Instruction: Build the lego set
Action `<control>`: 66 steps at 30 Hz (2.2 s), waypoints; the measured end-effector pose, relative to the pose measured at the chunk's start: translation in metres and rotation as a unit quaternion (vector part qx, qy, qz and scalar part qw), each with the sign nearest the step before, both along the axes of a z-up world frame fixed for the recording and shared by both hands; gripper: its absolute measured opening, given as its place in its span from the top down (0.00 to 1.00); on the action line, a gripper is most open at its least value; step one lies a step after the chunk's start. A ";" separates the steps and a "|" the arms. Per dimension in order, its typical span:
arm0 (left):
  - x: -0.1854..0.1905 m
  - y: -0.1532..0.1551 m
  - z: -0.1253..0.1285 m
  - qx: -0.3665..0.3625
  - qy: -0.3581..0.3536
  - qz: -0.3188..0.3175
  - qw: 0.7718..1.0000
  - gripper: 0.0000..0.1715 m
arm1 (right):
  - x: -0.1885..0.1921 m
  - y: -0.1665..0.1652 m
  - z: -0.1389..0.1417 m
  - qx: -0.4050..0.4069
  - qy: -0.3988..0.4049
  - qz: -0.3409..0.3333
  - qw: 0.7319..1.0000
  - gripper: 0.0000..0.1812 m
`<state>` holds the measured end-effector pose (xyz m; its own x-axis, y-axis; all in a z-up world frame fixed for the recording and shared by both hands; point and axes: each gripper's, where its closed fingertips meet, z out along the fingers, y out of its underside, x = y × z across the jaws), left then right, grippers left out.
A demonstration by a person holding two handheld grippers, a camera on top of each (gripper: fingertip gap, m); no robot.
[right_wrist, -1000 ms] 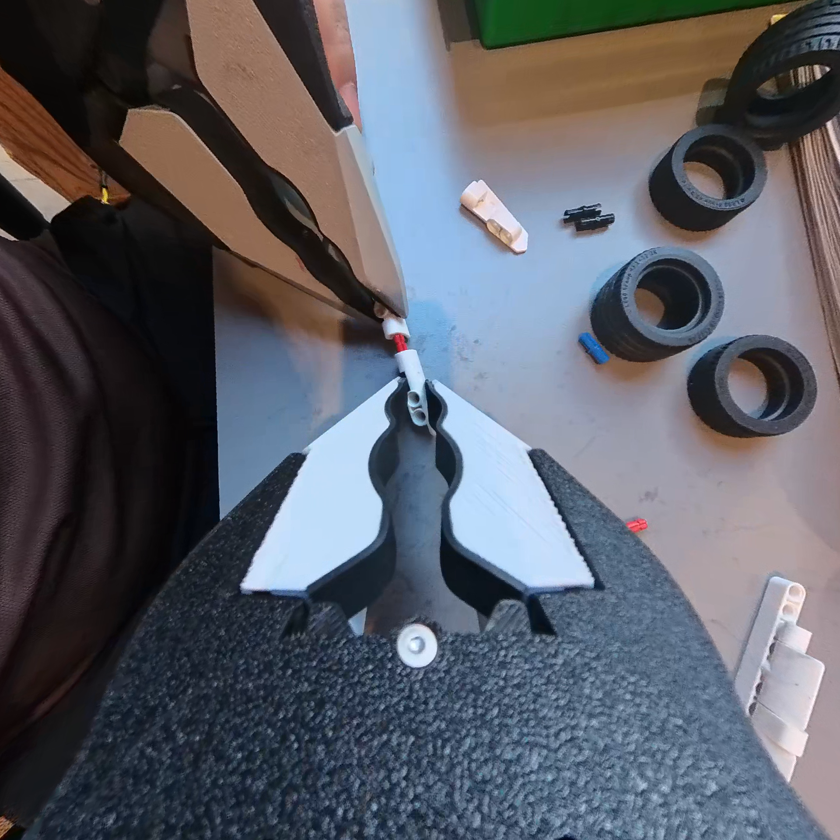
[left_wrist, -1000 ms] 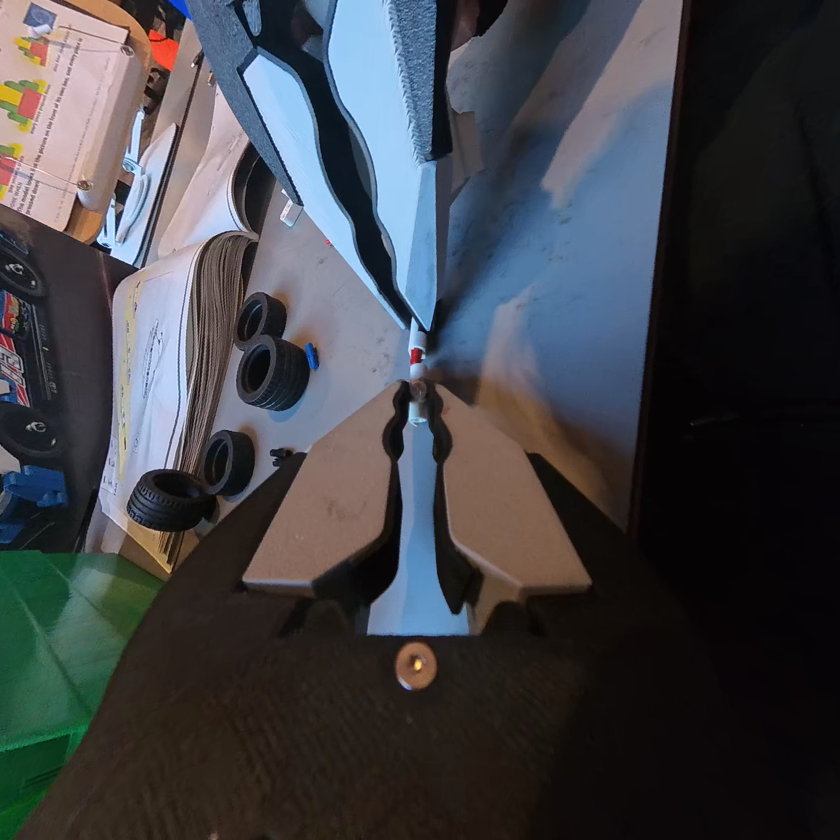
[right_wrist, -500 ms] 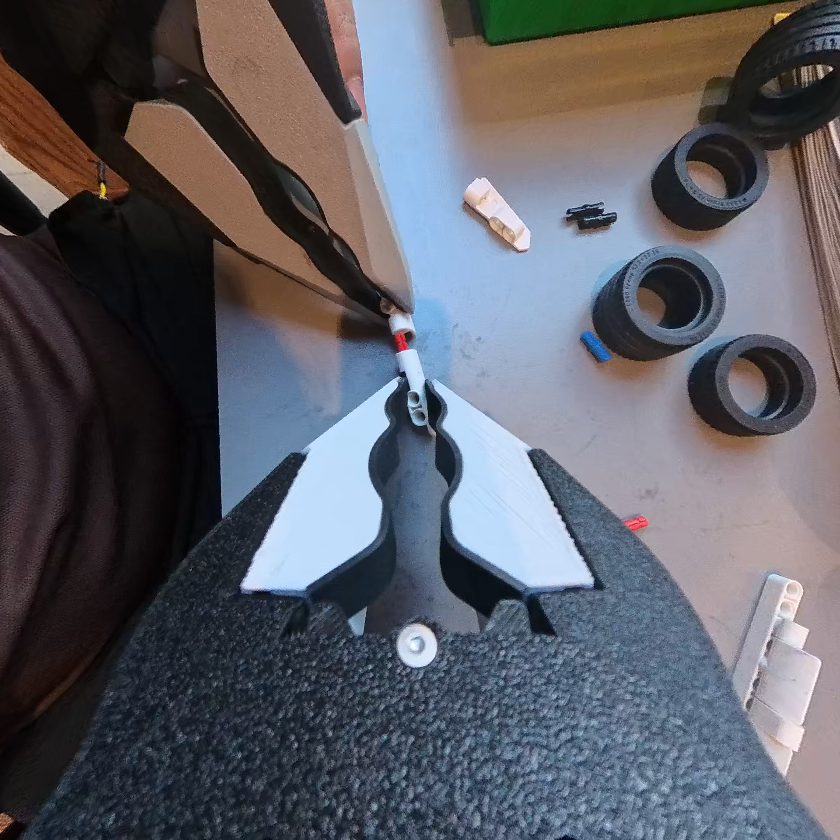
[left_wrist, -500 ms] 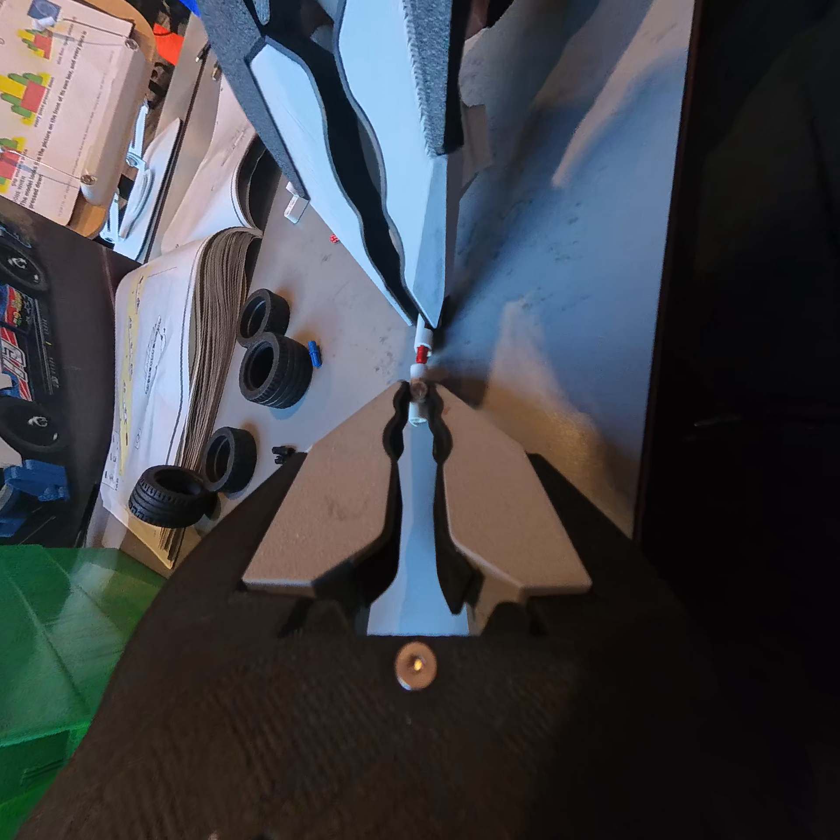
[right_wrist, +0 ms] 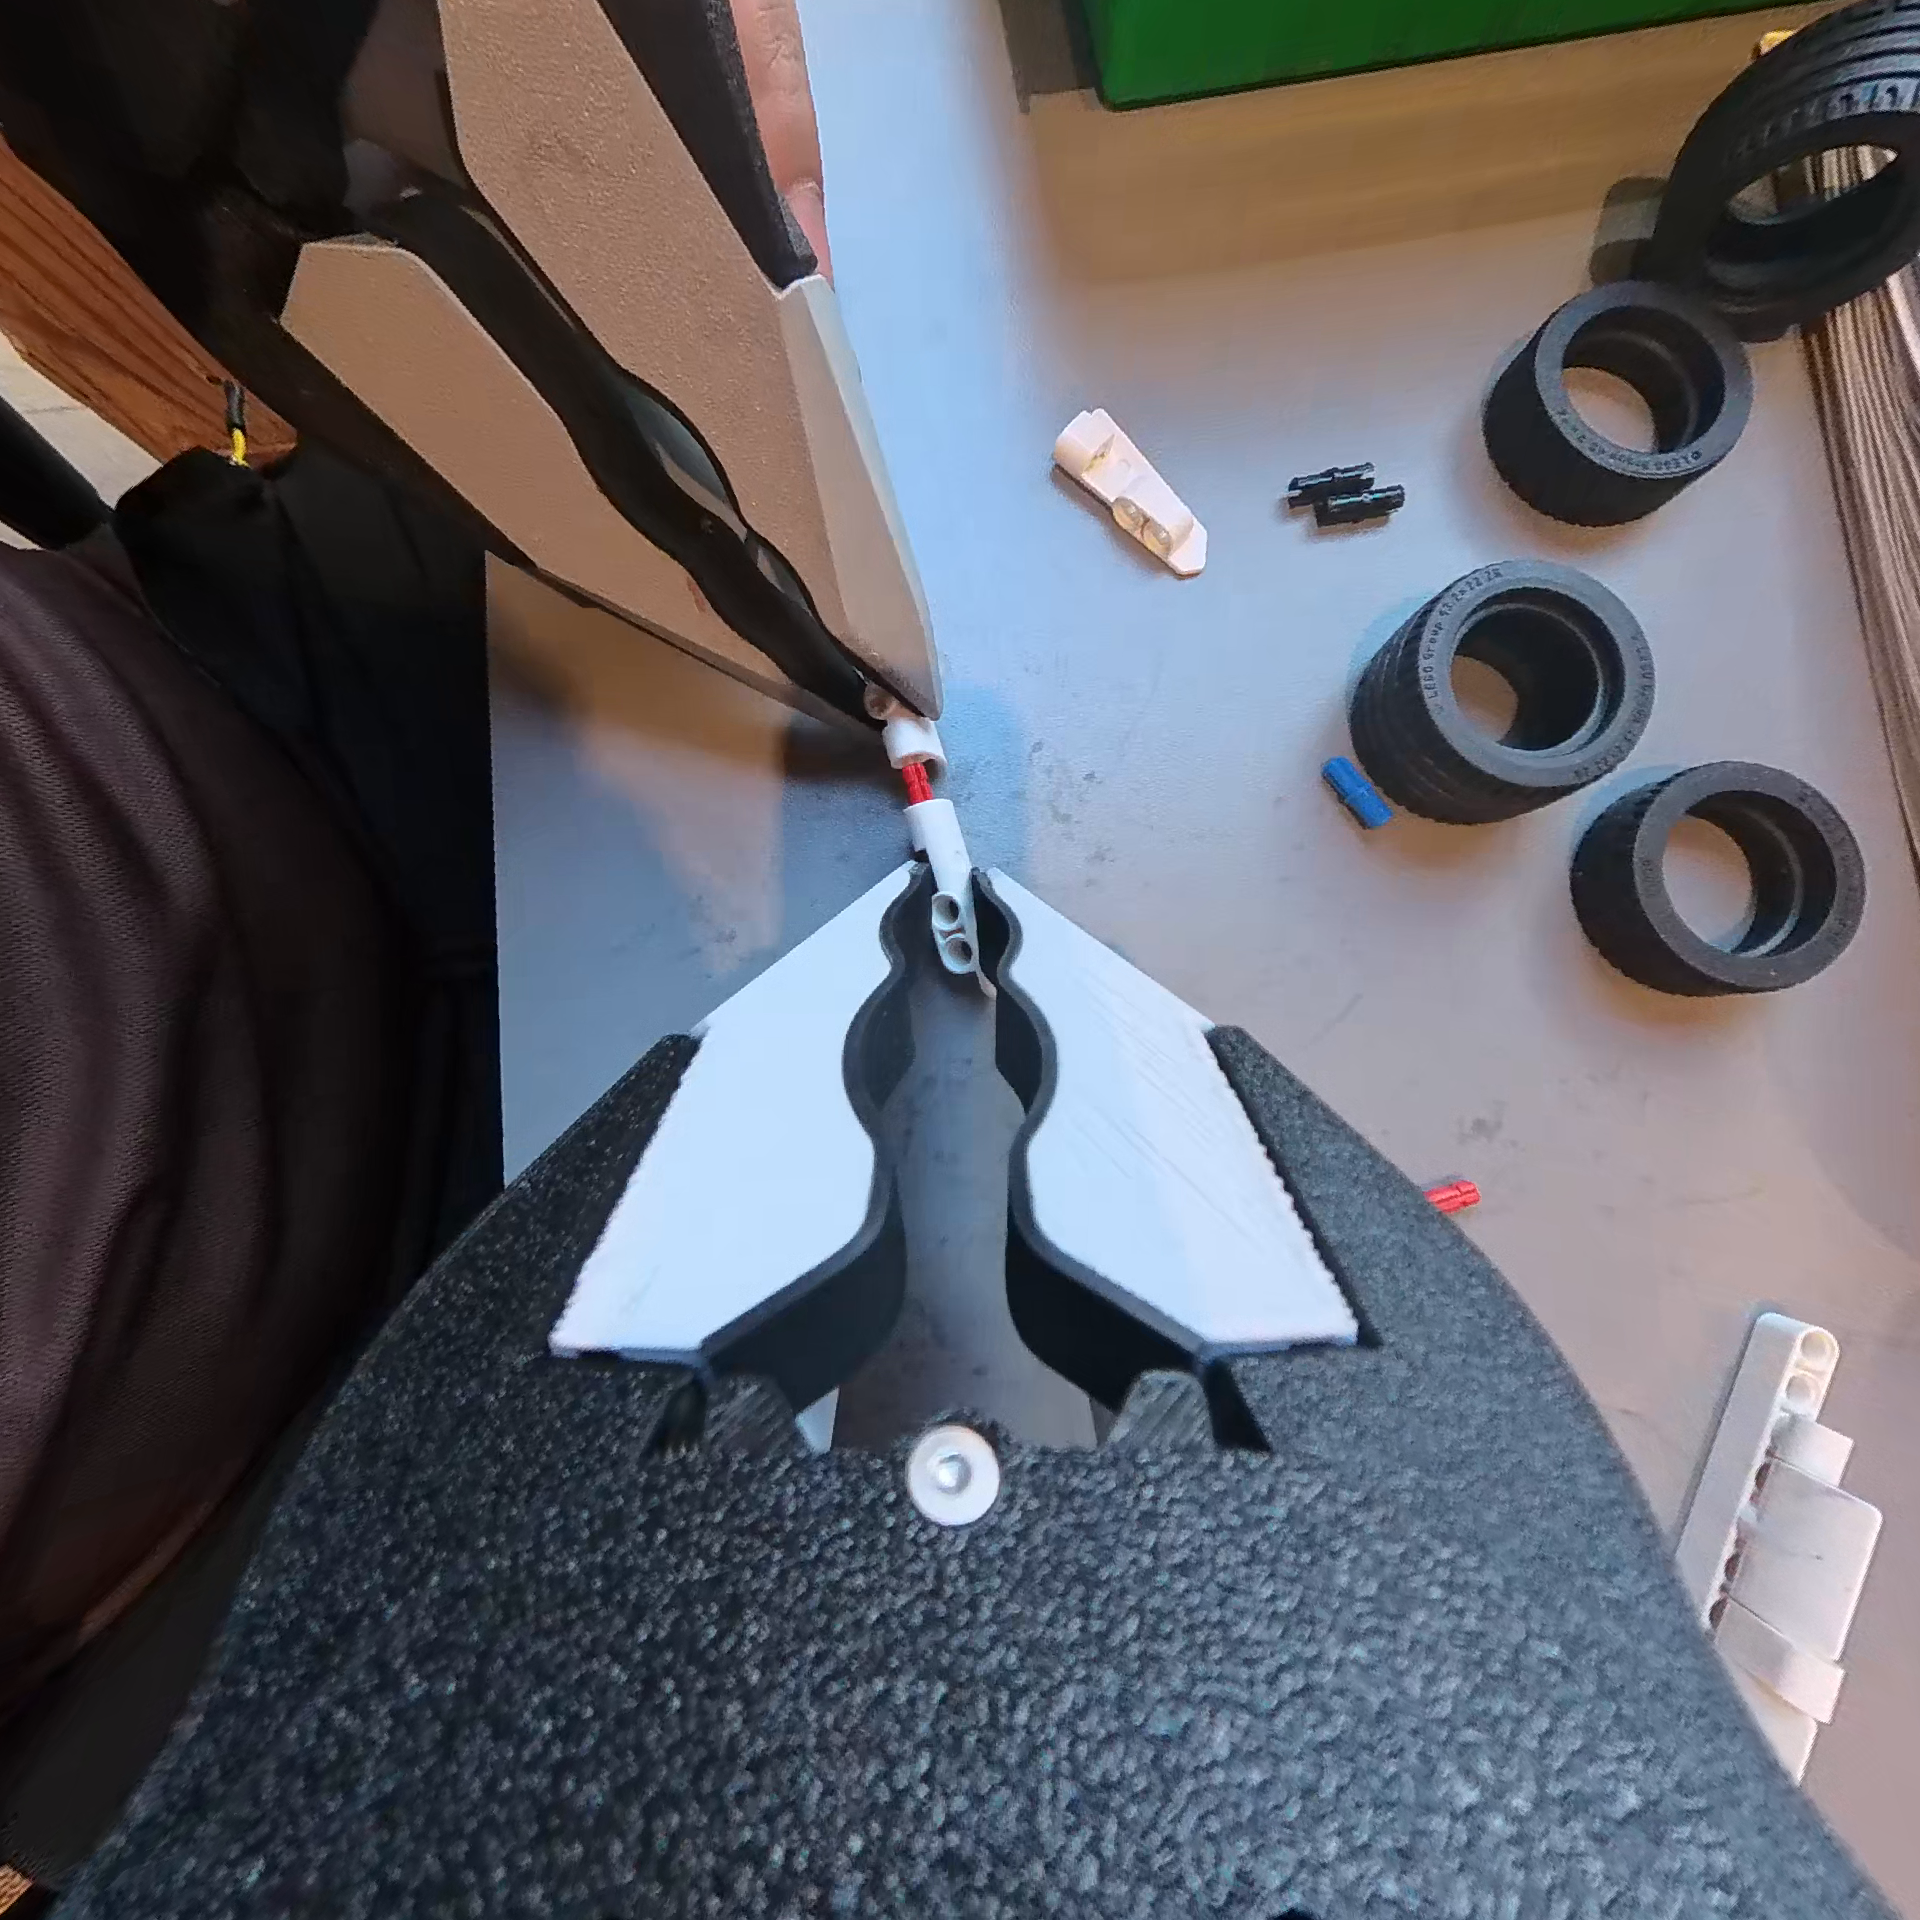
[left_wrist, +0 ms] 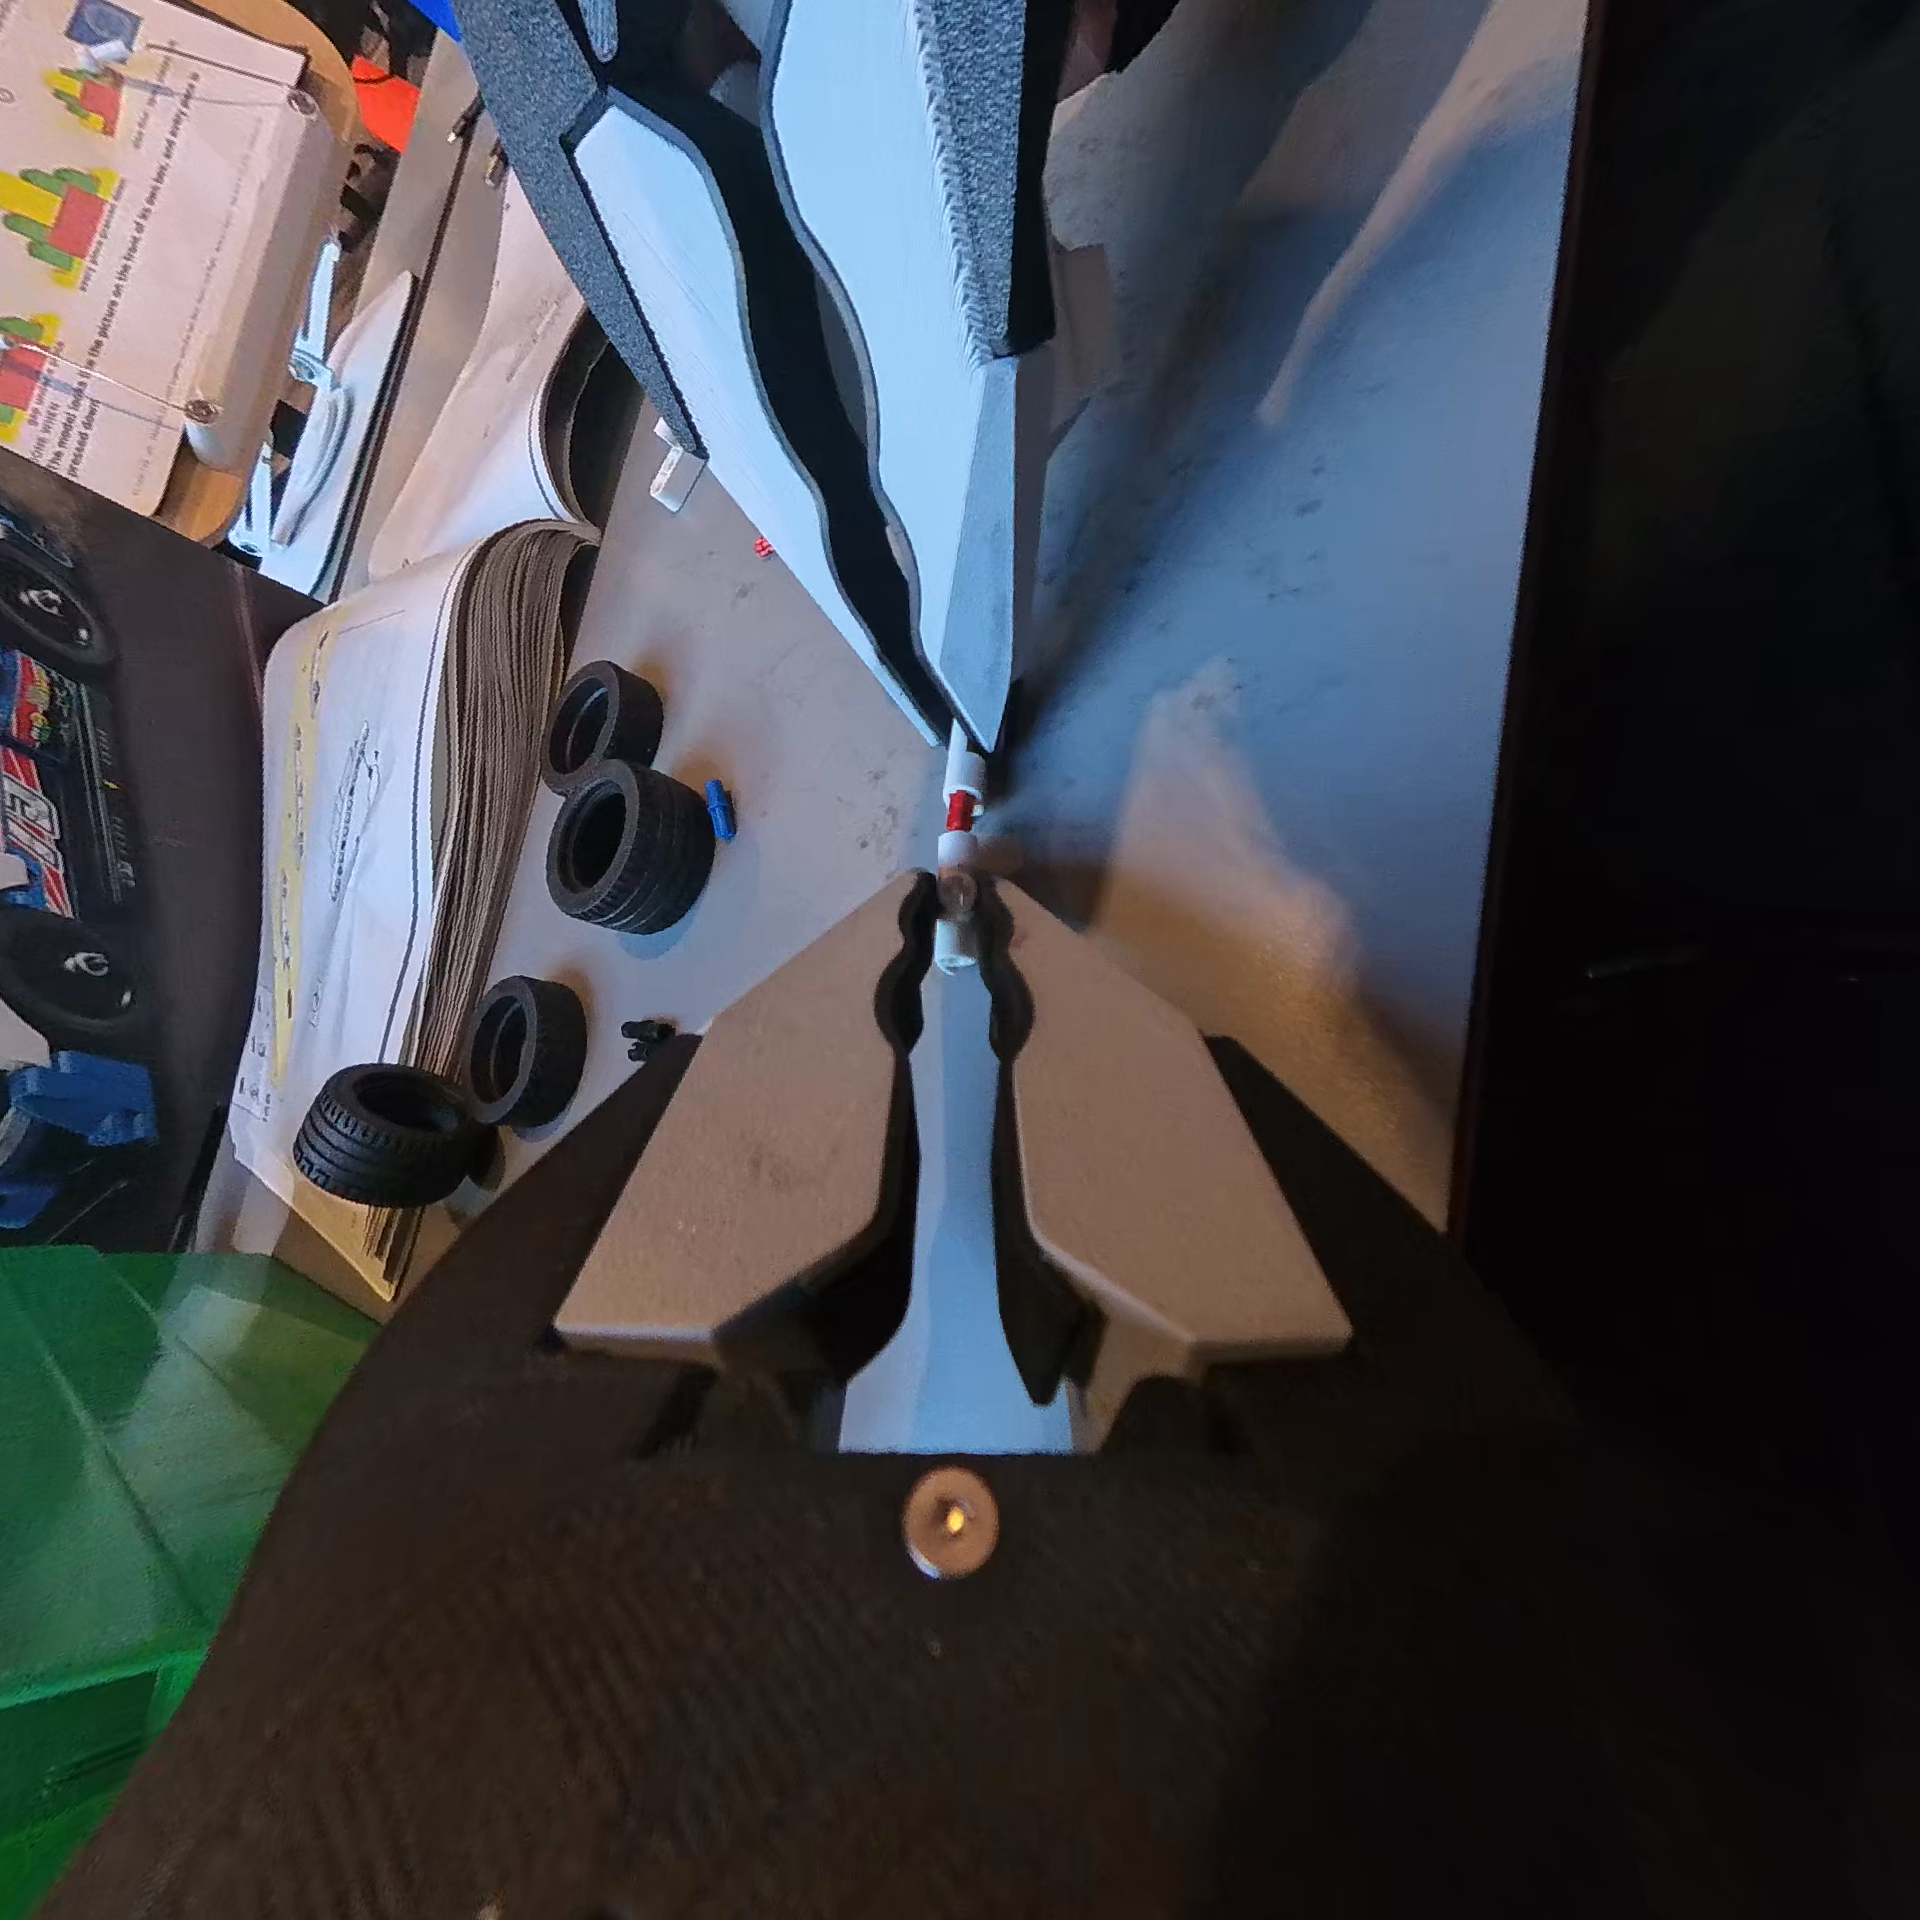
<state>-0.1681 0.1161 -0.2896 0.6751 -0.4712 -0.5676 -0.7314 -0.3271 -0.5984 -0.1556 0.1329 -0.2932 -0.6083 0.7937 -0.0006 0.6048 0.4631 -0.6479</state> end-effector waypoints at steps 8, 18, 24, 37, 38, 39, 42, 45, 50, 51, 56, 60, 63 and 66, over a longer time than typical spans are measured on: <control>0.000 0.000 0.000 0.002 0.005 0.001 1.000 0.97 | -0.001 -0.001 0.000 0.004 0.002 0.002 1.000 0.96; -0.001 0.000 0.000 0.017 0.042 0.006 0.999 0.97 | -0.002 -0.001 0.000 0.024 0.002 0.004 1.000 0.96; -0.002 0.001 0.000 0.026 0.072 0.013 0.997 0.97 | -0.002 0.000 0.000 0.039 0.004 0.005 0.999 0.96; -0.001 -0.002 0.001 0.016 0.119 0.041 0.992 0.97 | -0.003 -0.001 -0.001 0.084 0.010 0.002 0.996 0.96; 0.000 -0.002 0.002 0.013 0.107 0.042 0.993 0.97 | -0.003 -0.001 -0.001 0.087 0.011 0.003 0.996 0.96; 0.001 -0.002 0.002 0.012 0.096 0.044 0.994 0.97 | -0.003 -0.001 -0.001 0.090 0.013 0.003 0.996 0.96; 0.002 -0.003 0.002 0.009 0.053 0.050 0.997 0.97 | -0.003 -0.002 -0.001 0.096 0.017 0.004 0.995 0.96; 0.003 -0.003 0.002 0.002 0.009 0.050 0.999 0.97 | -0.003 -0.003 -0.001 0.092 0.017 0.006 0.996 0.96; 0.005 -0.003 0.003 -0.004 -0.006 0.039 0.999 0.97 | -0.003 -0.008 -0.001 0.078 0.018 0.016 0.997 0.96; 0.005 -0.003 0.002 -0.005 -0.007 0.034 0.999 0.97 | -0.003 -0.008 -0.001 0.081 0.020 0.019 0.996 0.96; 0.004 -0.003 0.002 -0.035 -0.062 0.027 0.997 0.97 | -0.004 -0.008 -0.001 0.076 0.020 0.020 0.997 0.96; 0.004 -0.003 0.002 -0.032 -0.052 0.014 0.998 0.97 | -0.005 -0.009 -0.001 0.058 0.023 0.021 0.998 0.96; 0.003 -0.002 0.002 -0.031 -0.050 0.012 0.998 0.97 | -0.005 -0.009 -0.001 0.051 0.025 0.031 0.998 0.96; 0.001 0.000 0.002 -0.022 -0.035 0.021 0.999 0.97 | -0.006 -0.009 -0.001 0.026 0.023 0.027 0.999 0.97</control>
<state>-0.1671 0.1159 -0.2878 0.7325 -0.4647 -0.4976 -0.6729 -0.3835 -0.6325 -0.1616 0.1235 -0.2938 -0.6494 0.7573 0.0688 0.5472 0.5282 -0.6493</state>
